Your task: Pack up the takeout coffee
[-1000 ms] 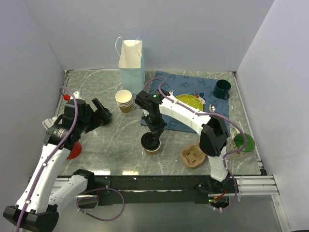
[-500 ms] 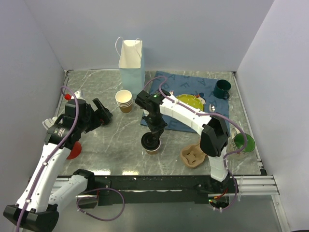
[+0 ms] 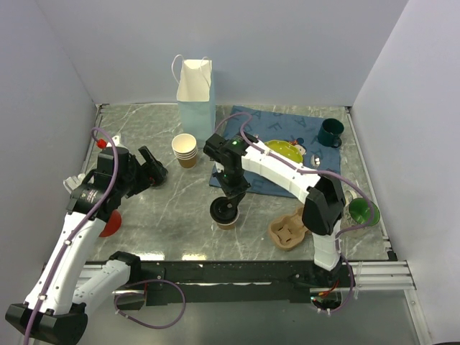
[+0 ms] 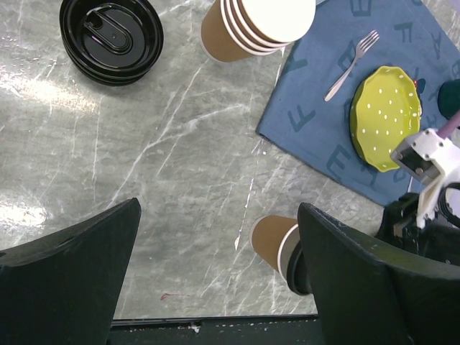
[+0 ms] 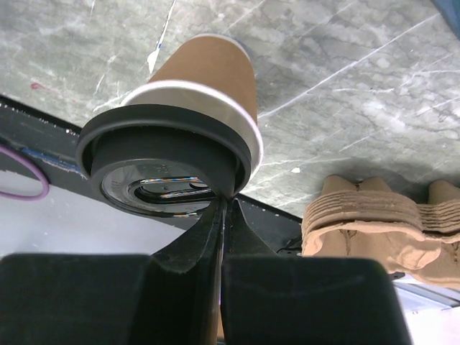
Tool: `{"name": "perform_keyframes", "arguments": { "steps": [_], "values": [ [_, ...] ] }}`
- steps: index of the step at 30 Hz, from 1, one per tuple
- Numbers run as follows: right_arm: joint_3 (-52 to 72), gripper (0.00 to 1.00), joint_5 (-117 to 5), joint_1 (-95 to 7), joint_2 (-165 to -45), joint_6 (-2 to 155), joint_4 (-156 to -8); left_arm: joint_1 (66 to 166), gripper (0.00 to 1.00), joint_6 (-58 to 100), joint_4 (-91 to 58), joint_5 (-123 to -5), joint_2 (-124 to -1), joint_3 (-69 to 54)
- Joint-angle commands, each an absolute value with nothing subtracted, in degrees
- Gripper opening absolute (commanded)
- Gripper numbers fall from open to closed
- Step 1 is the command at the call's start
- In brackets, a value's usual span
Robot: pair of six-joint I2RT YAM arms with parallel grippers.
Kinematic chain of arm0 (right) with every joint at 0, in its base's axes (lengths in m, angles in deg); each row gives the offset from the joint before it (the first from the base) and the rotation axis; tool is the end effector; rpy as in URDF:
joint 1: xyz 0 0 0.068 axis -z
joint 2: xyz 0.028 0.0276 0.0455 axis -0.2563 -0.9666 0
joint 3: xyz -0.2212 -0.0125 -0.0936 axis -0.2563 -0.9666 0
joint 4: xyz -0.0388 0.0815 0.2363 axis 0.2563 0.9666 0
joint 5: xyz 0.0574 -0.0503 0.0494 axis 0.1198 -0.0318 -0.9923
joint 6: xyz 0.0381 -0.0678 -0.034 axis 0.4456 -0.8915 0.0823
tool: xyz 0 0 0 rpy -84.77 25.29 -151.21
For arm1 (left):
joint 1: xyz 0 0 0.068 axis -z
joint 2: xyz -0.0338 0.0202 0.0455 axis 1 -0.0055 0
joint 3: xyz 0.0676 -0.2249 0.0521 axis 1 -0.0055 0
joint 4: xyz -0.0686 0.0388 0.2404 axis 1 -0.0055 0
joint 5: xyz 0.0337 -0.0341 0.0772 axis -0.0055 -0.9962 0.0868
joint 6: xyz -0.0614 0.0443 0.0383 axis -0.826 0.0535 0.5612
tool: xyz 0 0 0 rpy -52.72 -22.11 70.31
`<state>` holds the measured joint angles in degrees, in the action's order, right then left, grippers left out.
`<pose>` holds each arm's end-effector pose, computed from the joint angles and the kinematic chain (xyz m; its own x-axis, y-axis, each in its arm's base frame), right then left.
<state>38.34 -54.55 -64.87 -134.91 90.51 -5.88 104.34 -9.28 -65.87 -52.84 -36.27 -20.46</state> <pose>0.2255 0.2814 0.2125 -0.8681 -0.4919 -0.0672 -0.4964 0.8569 0.1393 0.2037 -0.0494 0.2976 -0.5804 -0.5436 -0.6063 -0.2391 0.8255 -0.5112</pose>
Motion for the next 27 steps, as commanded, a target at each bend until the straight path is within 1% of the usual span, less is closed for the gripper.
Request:
{"name": "perform_keyframes", "arguments": {
  "steps": [1,7,17,20,24,27],
  "values": [
    [36.04,0.00,-54.97,-65.04,-129.95,91.57,7.87,104.27,0.97,-7.63,-64.07,-53.17,-36.16,-20.21],
    [35.25,0.00,-54.00,-65.04,-130.65,91.75,7.69,104.27,0.97,-6.93,-63.46,-53.69,-36.87,-19.94],
    [37.97,0.00,-51.54,-64.95,-133.99,92.19,7.69,104.27,0.97,-6.40,-63.37,-54.05,-37.66,-19.15],
    [38.41,0.02,-51.89,-65.04,-134.52,92.28,7.69,104.36,0.97,-5.96,-63.46,-53.96,-37.48,-19.06],
    [38.85,0.06,-52.32,-64.95,-135.13,92.28,7.69,104.27,0.97,-5.87,-63.54,-54.04,-37.31,-19.24],
    [39.55,0.07,-52.94,-65.04,-135.49,92.63,7.61,104.36,0.97,-5.70,-63.46,-54.13,-37.13,-19.24]
  ]
}}
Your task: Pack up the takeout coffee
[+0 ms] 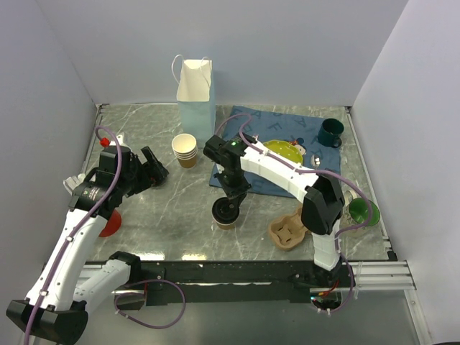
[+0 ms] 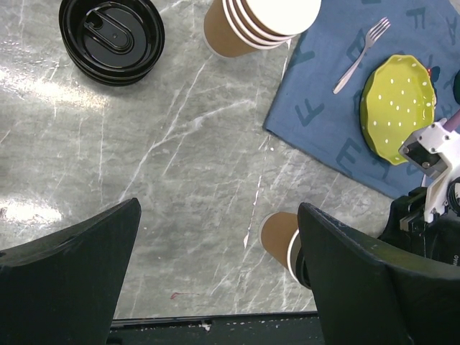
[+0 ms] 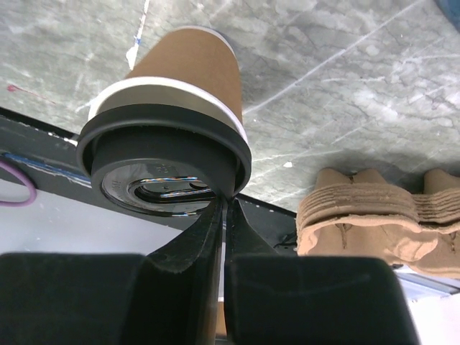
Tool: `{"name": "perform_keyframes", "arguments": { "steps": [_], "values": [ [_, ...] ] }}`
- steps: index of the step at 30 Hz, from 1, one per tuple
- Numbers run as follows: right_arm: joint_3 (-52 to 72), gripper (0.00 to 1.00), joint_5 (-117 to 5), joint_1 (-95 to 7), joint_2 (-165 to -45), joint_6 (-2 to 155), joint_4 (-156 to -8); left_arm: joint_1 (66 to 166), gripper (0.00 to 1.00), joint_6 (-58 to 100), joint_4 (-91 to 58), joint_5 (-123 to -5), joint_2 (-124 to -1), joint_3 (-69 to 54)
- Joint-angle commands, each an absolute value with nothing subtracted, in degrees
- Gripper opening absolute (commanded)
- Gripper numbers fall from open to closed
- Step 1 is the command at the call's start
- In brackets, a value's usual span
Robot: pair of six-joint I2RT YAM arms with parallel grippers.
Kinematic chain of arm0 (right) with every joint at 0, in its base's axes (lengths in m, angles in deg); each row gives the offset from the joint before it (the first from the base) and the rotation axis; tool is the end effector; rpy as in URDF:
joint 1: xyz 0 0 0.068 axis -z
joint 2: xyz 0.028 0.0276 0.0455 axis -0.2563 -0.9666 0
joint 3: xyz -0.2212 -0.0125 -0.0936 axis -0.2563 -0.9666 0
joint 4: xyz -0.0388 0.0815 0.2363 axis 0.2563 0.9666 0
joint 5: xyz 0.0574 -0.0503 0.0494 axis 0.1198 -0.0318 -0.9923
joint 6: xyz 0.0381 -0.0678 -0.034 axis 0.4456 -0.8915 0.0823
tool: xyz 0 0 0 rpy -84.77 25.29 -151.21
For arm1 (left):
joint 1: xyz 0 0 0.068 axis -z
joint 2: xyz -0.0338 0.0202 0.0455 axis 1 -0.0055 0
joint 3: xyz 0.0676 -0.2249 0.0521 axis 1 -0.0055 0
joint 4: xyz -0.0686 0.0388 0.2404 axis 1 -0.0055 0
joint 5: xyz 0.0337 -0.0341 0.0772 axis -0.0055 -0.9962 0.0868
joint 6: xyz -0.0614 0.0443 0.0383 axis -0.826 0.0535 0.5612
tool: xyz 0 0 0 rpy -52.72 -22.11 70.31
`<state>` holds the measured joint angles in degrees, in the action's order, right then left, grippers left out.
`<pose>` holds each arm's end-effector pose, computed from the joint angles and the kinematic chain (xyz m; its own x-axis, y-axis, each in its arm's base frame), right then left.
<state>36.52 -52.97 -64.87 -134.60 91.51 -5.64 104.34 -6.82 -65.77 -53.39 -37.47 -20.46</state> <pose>0.2239 0.2763 0.2059 -0.8778 -0.4768 -0.0464 -0.4790 0.8716 0.1041 0.2074 -0.0511 0.2937 -0.6064 -0.5037 -0.6153 -0.2173 0.8493 -0.4812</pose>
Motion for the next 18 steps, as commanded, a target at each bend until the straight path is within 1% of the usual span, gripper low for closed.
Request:
{"name": "perform_keyframes", "arguments": {
  "steps": [1,6,12,15,18],
  "values": [
    [40.17,0.07,-52.94,-65.04,-135.66,92.63,7.61,104.36,0.97,-5.61,-63.46,-54.13,-37.13,-19.33],
    [40.35,0.09,-53.03,-65.04,-136.28,92.71,7.61,104.27,0.97,-5.43,-63.63,-54.05,-36.87,-19.50],
    [38.41,0.06,-52.33,-64.95,-135.66,92.54,7.61,104.27,0.97,-5.35,-64.51,-53.17,-36.43,-19.15],
    [38.06,0.09,-52.41,-64.95,-135.58,92.28,7.69,104.27,0.97,-5.26,-64.42,-53.25,-36.34,-19.06],
    [38.24,0.17,-52.24,-65.04,-135.75,92.45,7.69,104.27,0.97,-5.26,-64.16,-53.78,-36.25,-19.33]
  ]
}}
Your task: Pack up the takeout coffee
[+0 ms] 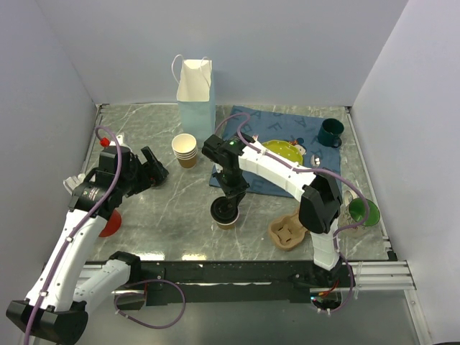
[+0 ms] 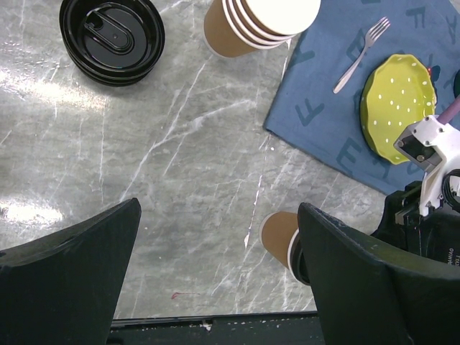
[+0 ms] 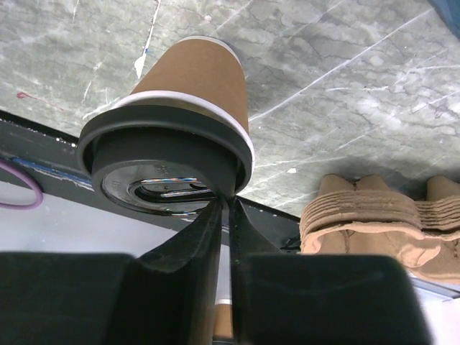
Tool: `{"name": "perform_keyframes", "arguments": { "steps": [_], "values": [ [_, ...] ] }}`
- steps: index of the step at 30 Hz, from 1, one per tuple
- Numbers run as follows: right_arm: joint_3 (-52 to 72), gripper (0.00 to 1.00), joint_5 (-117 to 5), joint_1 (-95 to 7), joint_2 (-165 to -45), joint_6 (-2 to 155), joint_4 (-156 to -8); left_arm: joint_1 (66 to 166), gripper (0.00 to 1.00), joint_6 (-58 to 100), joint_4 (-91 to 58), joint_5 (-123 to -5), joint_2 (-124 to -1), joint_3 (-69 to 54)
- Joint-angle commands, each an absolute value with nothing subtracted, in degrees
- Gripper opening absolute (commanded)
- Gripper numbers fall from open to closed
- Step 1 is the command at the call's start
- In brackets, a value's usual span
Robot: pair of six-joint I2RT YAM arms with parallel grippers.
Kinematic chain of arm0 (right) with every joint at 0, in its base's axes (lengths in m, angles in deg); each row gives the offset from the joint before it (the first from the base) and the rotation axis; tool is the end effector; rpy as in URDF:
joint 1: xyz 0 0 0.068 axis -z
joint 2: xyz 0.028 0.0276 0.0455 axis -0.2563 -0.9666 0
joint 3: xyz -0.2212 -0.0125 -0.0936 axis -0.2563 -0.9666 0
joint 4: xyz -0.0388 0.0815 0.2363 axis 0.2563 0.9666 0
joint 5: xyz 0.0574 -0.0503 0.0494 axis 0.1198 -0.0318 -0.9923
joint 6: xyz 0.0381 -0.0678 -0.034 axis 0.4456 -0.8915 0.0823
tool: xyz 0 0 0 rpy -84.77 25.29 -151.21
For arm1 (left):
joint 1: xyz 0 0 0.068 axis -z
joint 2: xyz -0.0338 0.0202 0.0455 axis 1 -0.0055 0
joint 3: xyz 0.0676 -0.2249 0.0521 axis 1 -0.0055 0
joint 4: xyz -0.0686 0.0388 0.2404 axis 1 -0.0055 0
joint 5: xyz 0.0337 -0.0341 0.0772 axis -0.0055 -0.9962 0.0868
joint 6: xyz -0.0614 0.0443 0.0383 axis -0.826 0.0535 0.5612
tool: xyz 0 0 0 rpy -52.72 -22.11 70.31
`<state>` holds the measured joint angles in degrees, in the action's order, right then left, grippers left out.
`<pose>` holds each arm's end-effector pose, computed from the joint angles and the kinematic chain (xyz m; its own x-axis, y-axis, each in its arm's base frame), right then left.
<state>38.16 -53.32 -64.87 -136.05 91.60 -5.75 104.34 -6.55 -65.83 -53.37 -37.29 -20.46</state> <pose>0.2275 0.2813 0.2047 -0.8783 -0.4755 -0.0489 -0.4779 0.8713 0.1117 0.2067 -0.0509 0.2942 -0.6060 -0.5001 -0.6186 -0.2137 0.8514 -0.4790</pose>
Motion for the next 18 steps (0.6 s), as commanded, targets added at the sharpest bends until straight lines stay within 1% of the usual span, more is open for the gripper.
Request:
{"name": "perform_keyframes", "arguments": {
  "steps": [1,3,6,7,11,16,18],
  "values": [
    [38.50,0.21,-52.24,-65.04,-135.84,92.54,7.69,104.27,0.97,-5.00,-63.90,-54.39,-36.25,-19.41],
    [38.94,0.23,-52.41,-65.04,-135.84,92.45,7.69,104.27,0.97,-4.21,-63.20,-55.19,-36.25,-20.20],
    [39.12,0.23,-52.68,-64.95,-135.58,92.54,7.69,104.27,1.00,-3.68,-60.74,-61.50,-36.34,-22.31],
    [39.03,0.23,-52.68,-64.95,-135.57,92.63,7.69,104.27,0.97,-3.59,-59.77,-66.13,-36.69,-23.62],
    [39.03,0.23,-52.94,-64.95,-134.96,92.72,7.69,104.45,0.89,-4.29,-54.77,-74.94,-38.27,-26.52],
    [42.10,0.23,-55.75,-64.51,-133.38,93.33,7.61,106.20,0.83,-4.03,-53.44,-78.04,-41.26,-27.41],
    [43.07,0.25,-56.63,-64.25,-132.59,94.20,7.61,106.99,0.81,-4.38,-52.22,-78.65,-41.87,-27.59]
  ]
}}
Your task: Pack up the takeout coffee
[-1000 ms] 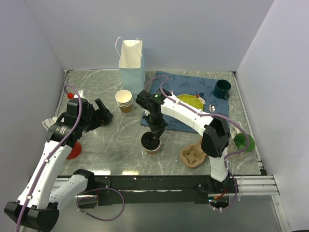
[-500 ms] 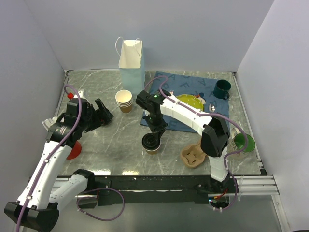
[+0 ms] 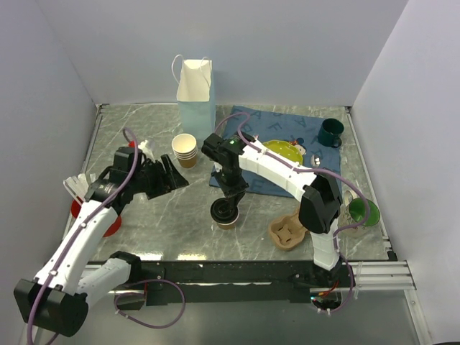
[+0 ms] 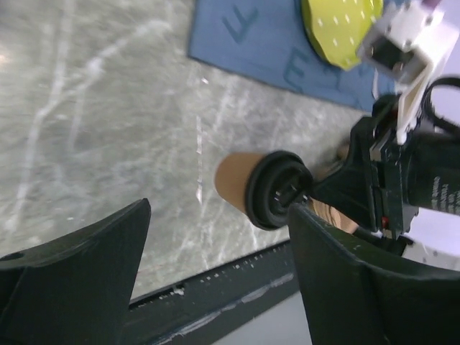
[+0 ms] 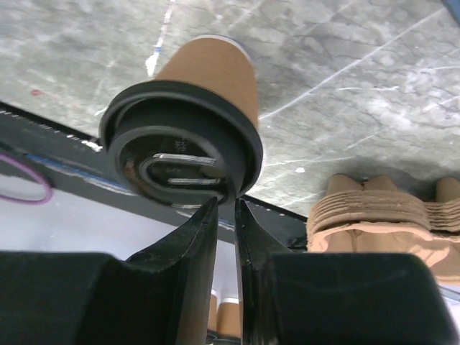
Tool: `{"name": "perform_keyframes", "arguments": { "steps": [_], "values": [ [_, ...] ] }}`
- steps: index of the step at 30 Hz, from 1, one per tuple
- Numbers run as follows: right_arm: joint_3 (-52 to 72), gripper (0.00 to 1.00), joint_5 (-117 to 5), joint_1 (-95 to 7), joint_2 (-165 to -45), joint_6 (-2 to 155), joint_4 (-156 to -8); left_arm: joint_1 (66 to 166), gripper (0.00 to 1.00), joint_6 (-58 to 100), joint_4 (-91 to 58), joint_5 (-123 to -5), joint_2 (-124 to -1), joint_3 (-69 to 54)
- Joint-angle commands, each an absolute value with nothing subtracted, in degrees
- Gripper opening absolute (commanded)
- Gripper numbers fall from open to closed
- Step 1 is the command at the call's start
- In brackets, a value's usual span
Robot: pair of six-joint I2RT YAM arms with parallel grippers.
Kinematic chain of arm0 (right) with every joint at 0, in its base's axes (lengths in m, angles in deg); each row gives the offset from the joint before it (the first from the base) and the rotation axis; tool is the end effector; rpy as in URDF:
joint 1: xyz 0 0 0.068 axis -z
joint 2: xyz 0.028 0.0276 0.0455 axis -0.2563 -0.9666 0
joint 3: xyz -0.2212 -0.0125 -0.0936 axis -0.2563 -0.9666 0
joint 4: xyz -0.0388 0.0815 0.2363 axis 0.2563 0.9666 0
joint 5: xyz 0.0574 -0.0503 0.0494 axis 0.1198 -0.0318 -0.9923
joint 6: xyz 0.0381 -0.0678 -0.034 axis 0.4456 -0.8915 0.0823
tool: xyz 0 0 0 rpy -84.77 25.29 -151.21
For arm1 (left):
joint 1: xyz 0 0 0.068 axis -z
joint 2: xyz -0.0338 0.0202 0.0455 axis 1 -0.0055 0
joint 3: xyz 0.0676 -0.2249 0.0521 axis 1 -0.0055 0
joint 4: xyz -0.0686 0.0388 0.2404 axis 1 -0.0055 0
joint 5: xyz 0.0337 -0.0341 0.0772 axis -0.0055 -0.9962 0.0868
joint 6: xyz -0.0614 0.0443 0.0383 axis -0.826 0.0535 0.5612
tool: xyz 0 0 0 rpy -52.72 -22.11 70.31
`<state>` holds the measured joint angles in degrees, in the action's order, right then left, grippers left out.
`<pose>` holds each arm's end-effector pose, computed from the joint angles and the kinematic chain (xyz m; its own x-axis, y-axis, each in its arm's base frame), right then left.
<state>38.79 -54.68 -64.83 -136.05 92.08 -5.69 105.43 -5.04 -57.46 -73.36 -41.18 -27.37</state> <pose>0.2271 0.2832 0.2077 -0.8822 -0.4684 -0.0483 -0.4704 0.8717 0.1375 0.2178 -0.0848 0.2576 -0.7922 -0.3877 -0.4713 -0.0129 0.7827 -0.6223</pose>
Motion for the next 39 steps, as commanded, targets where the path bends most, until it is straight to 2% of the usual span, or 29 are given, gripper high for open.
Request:
{"name": "perform_keyframes", "arguments": {
  "steps": [1,5,10,13,14,15,16,20,23,39],
  "values": [
    [43.25,0.26,-56.63,-64.07,-131.63,94.47,7.69,107.78,0.80,-4.64,-51.68,-78.65,-42.31,-28.11],
    [42.81,0.30,-55.41,-63.19,-128.90,95.70,6.74,110.42,0.75,-6.92,-47.65,-78.74,-43.63,-29.87],
    [34.74,0.36,-59.43,-60.91,-122.15,96.84,-0.11,115.86,0.68,-7.46,-42.20,-76.99,-48.81,-31.28],
    [26.48,0.44,-67.22,-58.54,-115.83,96.67,-10.21,118.58,0.60,-6.84,-40.44,-76.55,-53.12,-30.58],
    [24.37,0.49,-69.44,-58.01,-114.32,96.41,-12.76,119.12,0.58,-6.67,-39.91,-76.46,-54.00,-30.40],
    [20.61,0.52,-70.68,-57.57,-112.74,96.23,-15.57,119.82,0.52,-6.58,-39.47,-76.46,-55.49,-30.31],
    [18.83,0.53,-72.35,-56.61,-110.37,96.49,-19.16,120.96,0.50,-6.58,-39.11,-75.85,-56.11,-30.05],
    [8.92,0.62,-80.15,-53.44,-106.58,97.54,-27.44,122.38,0.50,-6.66,-38.67,-74.53,-57.87,-30.14],
    [4.15,0.65,-83.44,-52.38,-104.90,98.43,-33.59,123.08,0.52,-6.40,-38.15,-74.88,-58.66,-30.22],
    [4.75,0.66,-79.22,-51.85,-111.84,95.62,-33.62,127.03,0.52,-8.86,-37.00,-73.91,-61.92,-30.05]
  ]
}}
